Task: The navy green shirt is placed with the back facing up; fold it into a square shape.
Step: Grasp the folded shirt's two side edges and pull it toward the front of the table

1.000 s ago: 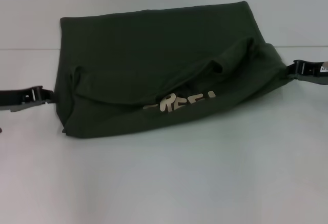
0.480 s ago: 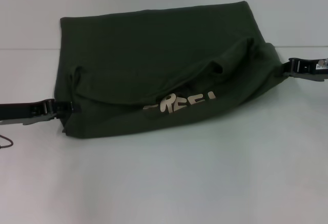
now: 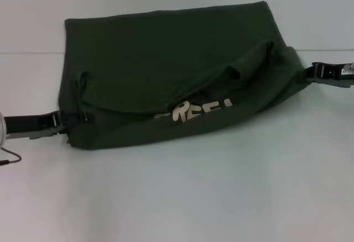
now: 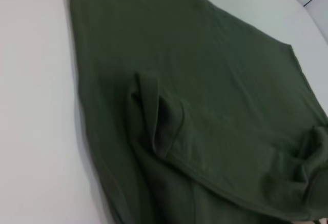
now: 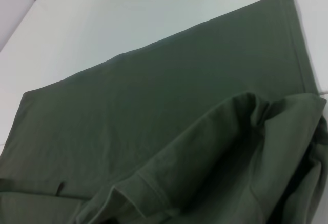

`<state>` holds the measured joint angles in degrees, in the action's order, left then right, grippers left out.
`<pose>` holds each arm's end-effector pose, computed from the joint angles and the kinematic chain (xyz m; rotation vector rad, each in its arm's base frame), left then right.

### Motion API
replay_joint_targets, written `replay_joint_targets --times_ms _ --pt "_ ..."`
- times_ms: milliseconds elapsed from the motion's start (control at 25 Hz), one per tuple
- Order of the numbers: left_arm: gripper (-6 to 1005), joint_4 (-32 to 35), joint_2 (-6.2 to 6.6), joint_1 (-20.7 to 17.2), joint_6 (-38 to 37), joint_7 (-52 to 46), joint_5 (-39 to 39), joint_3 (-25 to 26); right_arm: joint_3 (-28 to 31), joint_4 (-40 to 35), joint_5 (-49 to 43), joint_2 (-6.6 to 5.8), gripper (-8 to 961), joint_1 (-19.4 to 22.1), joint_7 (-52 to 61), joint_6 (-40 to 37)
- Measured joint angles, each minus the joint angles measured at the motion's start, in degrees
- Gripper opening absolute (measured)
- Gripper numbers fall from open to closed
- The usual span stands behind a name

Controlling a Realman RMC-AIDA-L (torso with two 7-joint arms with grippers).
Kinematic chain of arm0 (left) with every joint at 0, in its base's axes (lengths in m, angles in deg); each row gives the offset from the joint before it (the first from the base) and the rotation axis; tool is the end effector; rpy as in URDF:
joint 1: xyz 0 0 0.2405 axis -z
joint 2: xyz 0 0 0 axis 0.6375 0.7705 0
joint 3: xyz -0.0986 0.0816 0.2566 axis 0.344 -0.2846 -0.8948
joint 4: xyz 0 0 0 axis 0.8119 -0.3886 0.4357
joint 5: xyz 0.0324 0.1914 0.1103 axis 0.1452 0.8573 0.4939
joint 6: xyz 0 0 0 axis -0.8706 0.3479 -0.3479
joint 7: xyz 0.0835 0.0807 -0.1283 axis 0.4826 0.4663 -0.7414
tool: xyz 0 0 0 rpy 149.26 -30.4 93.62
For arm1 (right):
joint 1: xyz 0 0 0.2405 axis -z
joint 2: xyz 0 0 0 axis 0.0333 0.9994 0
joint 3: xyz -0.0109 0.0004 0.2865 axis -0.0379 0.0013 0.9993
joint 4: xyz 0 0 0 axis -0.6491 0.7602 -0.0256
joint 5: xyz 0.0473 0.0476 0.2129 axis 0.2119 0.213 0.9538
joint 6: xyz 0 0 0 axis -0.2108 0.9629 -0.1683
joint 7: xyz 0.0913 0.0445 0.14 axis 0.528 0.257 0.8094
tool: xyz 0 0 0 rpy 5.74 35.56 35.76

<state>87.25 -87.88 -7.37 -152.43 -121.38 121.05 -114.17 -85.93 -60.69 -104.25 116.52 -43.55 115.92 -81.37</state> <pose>-0.3584 0.4128 0.0013 -2.0106 -1.7046 -0.4808 0.2924 0.4829 0.0135 -2.0411 1.5056 0.3758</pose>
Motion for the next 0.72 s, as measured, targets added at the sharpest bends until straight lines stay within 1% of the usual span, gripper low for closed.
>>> replay_joint_targets --times_ms 240,480,600,720 --pt "948 -1.3 -0.11 0.1 0.9 0.1 0.1 -0.7 0.0 0.0 0.0 0.01 21 0.1 0.0 0.0" --pt "949 -1.4 -0.59 0.3 0.2 0.5 0.1 -0.7 0.0 0.0 0.0 0.08 21 0.2 0.0 -0.1" --pt "949 -1.3 -0.72 0.4 0.5 0.1 0.1 -1.8 0.1 0.0 0.0 0.12 22 0.3 0.0 -0.2" --pt "863 -0.5 -0.82 0.2 1.1 -0.3 0.2 -3.2 0.3 0.0 0.0 0.17 22 0.4 0.0 -0.2"
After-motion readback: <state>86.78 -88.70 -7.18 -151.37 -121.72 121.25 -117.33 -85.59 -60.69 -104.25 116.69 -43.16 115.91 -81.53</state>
